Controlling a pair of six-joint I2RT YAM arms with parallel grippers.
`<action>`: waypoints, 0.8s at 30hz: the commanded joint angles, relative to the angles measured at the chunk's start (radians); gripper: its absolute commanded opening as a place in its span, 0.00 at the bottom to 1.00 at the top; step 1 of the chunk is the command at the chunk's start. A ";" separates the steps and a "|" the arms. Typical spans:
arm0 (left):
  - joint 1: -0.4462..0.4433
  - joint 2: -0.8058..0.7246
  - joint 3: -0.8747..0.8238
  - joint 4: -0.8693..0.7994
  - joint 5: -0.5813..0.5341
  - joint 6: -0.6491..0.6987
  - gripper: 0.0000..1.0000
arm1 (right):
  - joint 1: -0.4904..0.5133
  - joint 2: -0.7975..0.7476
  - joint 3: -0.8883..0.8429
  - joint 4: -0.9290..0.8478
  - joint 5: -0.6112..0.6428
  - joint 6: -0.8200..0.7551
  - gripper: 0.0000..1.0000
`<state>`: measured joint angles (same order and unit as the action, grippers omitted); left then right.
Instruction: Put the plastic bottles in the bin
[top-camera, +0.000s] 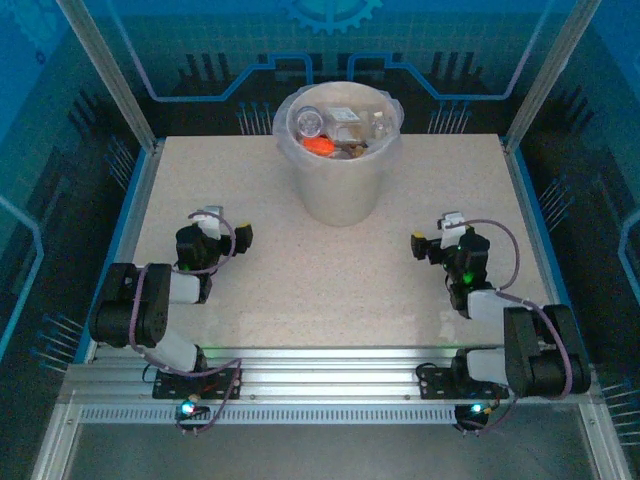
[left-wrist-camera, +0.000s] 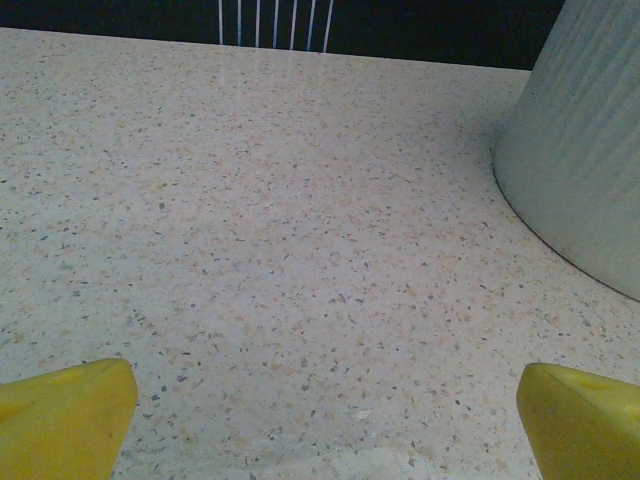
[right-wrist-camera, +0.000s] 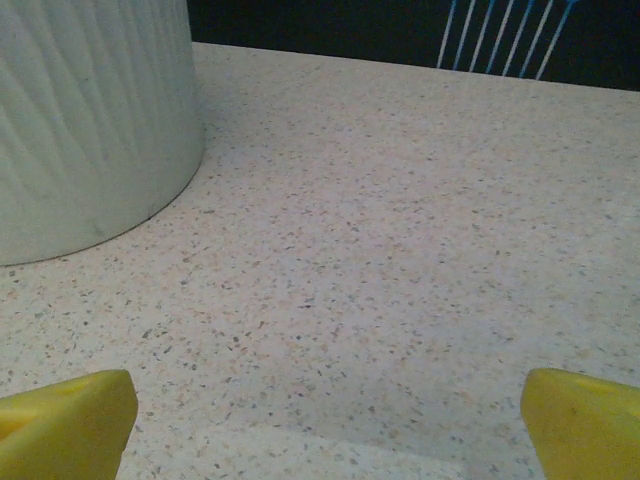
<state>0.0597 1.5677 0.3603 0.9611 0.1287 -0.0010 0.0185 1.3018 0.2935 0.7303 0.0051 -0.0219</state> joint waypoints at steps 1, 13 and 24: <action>0.004 -0.015 0.004 -0.007 0.020 -0.007 0.99 | -0.002 0.065 0.047 0.078 -0.055 0.020 1.00; 0.003 -0.015 0.005 -0.007 0.020 -0.007 0.99 | 0.017 0.204 0.136 0.029 -0.012 0.015 1.00; 0.003 -0.015 0.006 -0.007 0.020 -0.007 0.99 | 0.037 0.205 0.136 0.031 0.044 0.013 1.00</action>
<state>0.0601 1.5677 0.3603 0.9611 0.1287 -0.0010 0.0456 1.4994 0.4171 0.7593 0.0280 -0.0154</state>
